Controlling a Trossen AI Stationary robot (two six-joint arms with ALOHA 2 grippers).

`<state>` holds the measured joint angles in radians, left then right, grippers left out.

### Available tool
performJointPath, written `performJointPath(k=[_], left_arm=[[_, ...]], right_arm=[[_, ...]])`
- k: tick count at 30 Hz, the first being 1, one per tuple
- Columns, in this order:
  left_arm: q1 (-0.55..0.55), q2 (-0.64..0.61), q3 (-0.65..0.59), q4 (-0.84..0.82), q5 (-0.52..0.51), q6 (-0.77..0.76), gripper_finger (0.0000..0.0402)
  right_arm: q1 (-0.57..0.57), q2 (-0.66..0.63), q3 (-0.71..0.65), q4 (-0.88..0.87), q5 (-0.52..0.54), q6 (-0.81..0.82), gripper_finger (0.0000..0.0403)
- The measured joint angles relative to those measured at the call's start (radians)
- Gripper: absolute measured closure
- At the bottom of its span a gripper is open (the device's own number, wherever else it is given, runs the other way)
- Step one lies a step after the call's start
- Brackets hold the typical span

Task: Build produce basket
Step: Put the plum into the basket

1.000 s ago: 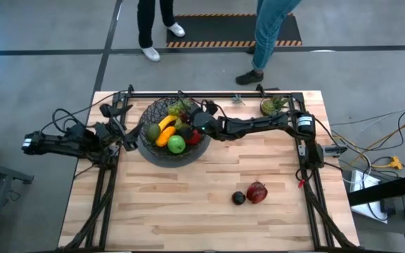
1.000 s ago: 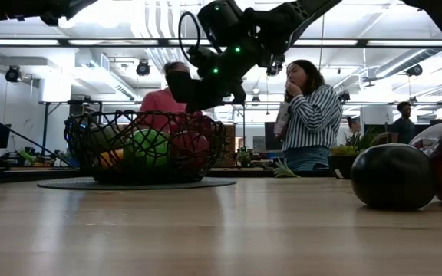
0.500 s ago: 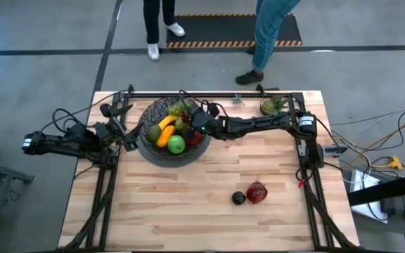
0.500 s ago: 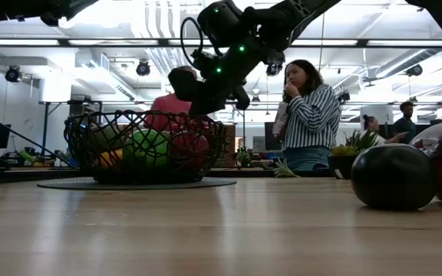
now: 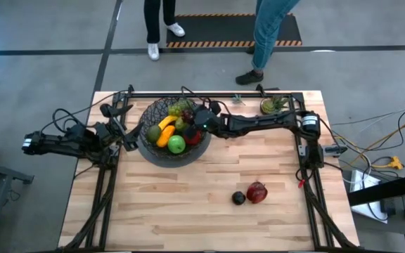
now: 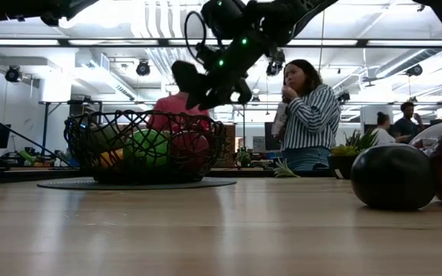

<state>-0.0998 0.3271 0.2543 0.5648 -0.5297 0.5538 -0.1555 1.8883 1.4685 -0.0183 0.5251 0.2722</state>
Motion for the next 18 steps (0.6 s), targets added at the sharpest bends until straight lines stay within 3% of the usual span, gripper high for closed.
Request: performJointPath(k=[8,15,18], left_arm=[[0.0,0.013,0.0,0.001,0.015,-0.042,0.0079],[0.0,0.086,0.029,-0.002,0.287,-0.16,0.0079],[0.0,0.128,0.057,0.001,0.33,-0.23,0.0079]], right_arm=[[0.018,-0.114,0.0,-0.151,-0.007,-0.04,0.0218],[0.122,-0.289,-0.05,-0.301,-0.008,-0.104,0.0227],[0.191,-0.363,-0.126,-0.291,-0.009,-0.138,0.0232]])
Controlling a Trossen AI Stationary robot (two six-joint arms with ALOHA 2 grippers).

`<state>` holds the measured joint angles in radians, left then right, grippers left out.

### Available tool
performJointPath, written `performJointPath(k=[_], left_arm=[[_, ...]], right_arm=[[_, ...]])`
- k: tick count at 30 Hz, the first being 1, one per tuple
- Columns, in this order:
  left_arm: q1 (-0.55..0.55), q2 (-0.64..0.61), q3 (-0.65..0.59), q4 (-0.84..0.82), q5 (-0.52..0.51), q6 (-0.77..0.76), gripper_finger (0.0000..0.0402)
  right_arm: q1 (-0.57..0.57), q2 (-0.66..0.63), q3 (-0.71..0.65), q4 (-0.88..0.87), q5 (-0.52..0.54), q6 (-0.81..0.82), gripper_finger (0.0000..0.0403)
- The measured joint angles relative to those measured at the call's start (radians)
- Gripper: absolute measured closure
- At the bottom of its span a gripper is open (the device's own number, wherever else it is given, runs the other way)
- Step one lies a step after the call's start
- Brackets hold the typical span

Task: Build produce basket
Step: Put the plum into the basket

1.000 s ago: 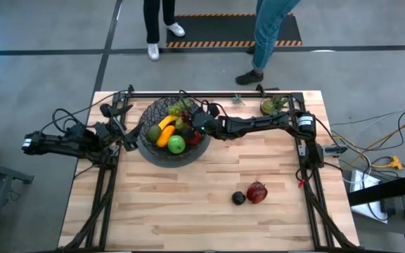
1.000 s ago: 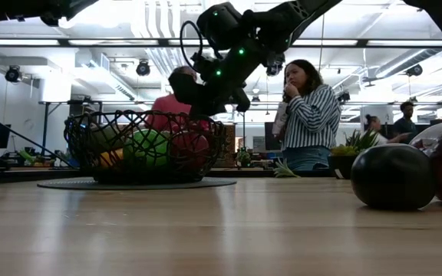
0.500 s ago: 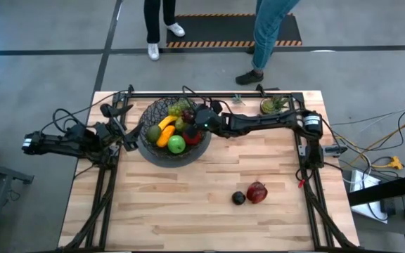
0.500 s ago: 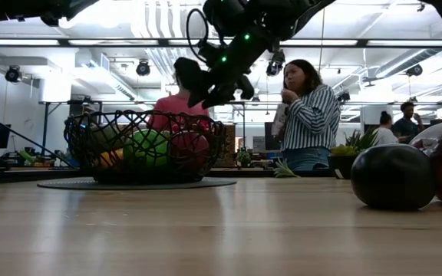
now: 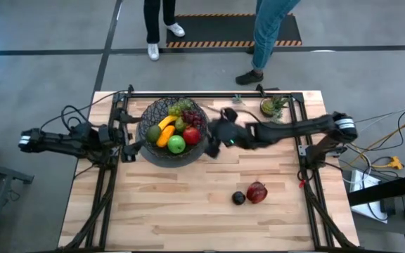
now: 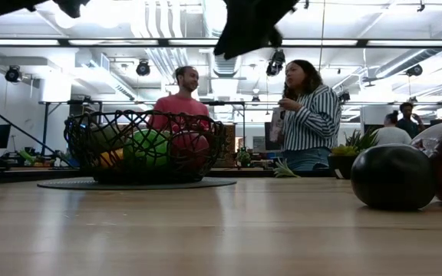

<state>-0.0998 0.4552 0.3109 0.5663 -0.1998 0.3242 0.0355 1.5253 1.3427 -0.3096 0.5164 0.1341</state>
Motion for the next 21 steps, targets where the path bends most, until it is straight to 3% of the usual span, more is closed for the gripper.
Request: performJointPath(k=[13,21], left_arm=[[-0.002,0.378,0.136,-0.026,0.17,-0.179,0.0079],[-0.024,0.593,0.267,-0.068,0.18,-0.26,0.0079]], right_arm=[[0.188,-0.328,-0.492,0.267,-0.004,-0.046,0.0241],[0.267,-0.477,-0.647,0.271,-0.08,0.002,0.0244]])
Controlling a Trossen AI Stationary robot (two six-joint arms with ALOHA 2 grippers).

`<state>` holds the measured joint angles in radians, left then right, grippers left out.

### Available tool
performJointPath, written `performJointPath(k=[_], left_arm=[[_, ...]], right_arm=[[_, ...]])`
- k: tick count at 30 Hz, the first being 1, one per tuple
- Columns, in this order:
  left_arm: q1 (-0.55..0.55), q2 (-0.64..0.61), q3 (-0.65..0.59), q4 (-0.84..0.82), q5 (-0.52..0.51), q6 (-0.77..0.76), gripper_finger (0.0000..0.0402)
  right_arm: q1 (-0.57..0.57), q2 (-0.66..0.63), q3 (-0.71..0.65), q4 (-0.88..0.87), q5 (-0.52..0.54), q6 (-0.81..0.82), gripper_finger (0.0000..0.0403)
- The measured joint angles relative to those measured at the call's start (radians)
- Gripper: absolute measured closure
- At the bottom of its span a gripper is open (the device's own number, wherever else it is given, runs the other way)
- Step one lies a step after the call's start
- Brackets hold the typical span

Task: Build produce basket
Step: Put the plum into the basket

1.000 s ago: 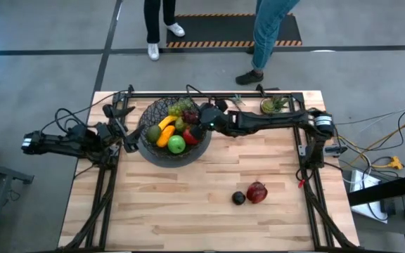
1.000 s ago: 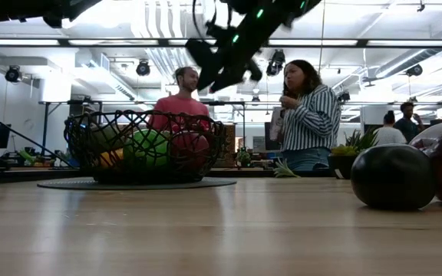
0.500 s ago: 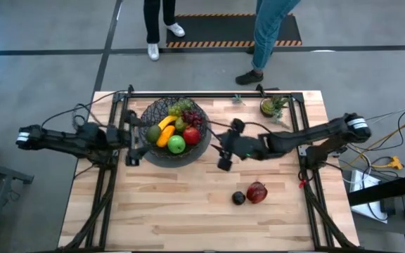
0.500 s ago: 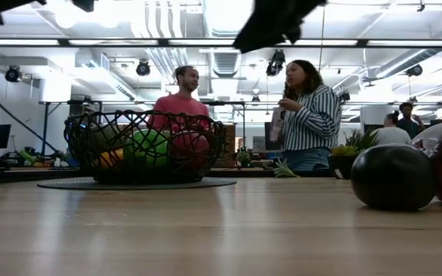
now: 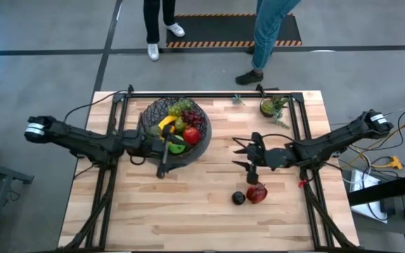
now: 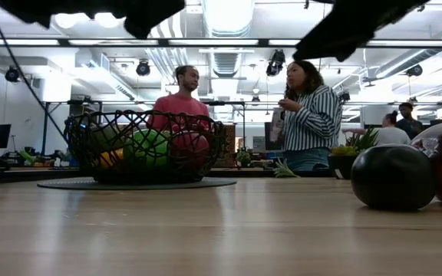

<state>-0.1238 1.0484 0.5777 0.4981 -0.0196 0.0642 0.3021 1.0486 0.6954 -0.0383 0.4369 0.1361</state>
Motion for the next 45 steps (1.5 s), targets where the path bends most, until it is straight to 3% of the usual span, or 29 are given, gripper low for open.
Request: performJointPath(k=[6,13,17,20,25,35,39,45], left_arm=[[-0.044,0.15,0.15,-0.084,0.0,-0.007,0.0079],[-0.093,0.315,0.291,-0.125,-0.003,-0.008,0.0079],[-0.127,0.417,0.361,-0.124,-0.024,-0.011,0.0079],[-0.148,0.504,0.421,-0.123,-0.043,-0.038,0.0079],[-0.188,0.662,0.529,-0.123,-0.051,-0.041,0.0079],[-0.252,0.942,0.698,-0.116,-0.194,-0.035,0.0079],[-0.251,1.035,0.756,-0.115,-0.251,-0.058,0.0079],[-0.229,1.122,0.813,-0.111,-0.258,-0.091,0.0079]], right_arm=[[0.065,-0.085,-0.092,0.075,0.0,-0.109,0.0252],[0.077,-0.161,-0.278,0.49,-0.044,-0.33,0.0263],[0.054,-0.162,-0.382,0.792,-0.053,-0.434,0.0269],[0.022,-0.151,-0.428,0.923,-0.063,-0.466,0.0275],[-0.032,-0.149,-0.458,0.955,-0.121,-0.451,0.0282],[-0.029,-0.241,-0.479,0.956,-0.173,-0.464,0.0291],[-0.029,-0.28,-0.498,0.956,-0.233,-0.46,0.0301],[-0.029,-0.294,-0.522,0.953,-0.235,-0.45,0.0314]])
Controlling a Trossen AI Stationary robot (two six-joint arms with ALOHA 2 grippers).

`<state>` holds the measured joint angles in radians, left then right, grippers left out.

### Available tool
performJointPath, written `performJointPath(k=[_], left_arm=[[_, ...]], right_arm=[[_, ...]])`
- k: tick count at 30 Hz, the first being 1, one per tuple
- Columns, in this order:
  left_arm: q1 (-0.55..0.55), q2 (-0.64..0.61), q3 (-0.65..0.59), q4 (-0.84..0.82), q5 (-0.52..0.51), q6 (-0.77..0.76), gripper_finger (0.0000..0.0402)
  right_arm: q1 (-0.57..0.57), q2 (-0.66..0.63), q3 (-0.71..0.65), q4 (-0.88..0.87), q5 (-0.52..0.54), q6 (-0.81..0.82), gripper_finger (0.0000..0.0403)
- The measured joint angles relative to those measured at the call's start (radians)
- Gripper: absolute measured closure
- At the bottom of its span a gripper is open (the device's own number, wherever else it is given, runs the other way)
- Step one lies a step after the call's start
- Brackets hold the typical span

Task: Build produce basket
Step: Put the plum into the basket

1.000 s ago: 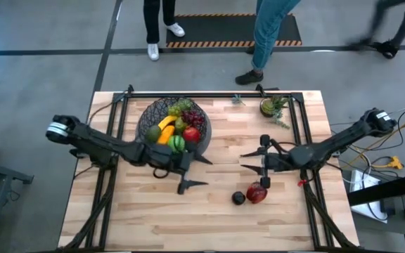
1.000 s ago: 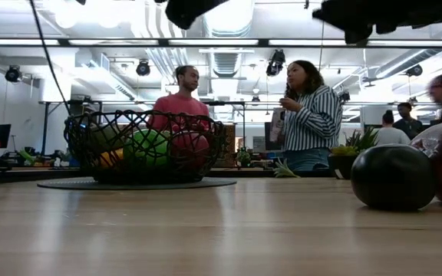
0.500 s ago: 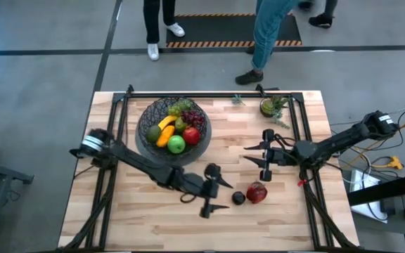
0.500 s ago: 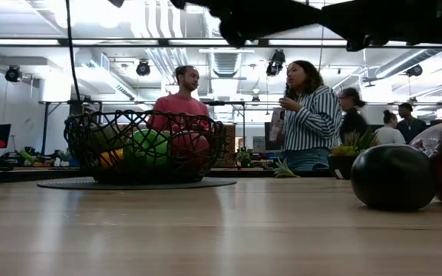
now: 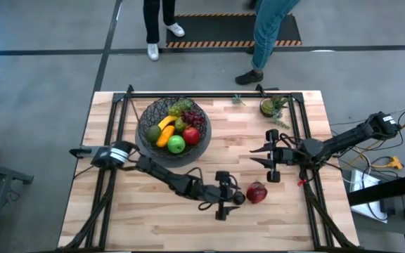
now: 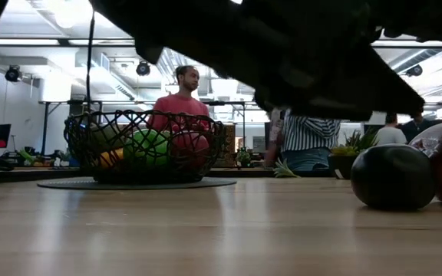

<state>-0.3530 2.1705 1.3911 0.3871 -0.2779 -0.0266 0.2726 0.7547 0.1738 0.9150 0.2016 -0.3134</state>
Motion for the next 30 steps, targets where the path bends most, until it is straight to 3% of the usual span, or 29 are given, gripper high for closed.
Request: performJointPath(k=[10,30], left_arm=[[0.024,0.068,0.011,-0.003,0.011,-0.098,0.0079],[0.029,0.069,-0.009,0.063,0.037,-0.101,0.0079]], right_arm=[[0.0,0.0,0.0,0.002,0.0,-0.018,0.0319],[0.0,0.0,0.0,0.002,0.001,-0.027,0.0324]])
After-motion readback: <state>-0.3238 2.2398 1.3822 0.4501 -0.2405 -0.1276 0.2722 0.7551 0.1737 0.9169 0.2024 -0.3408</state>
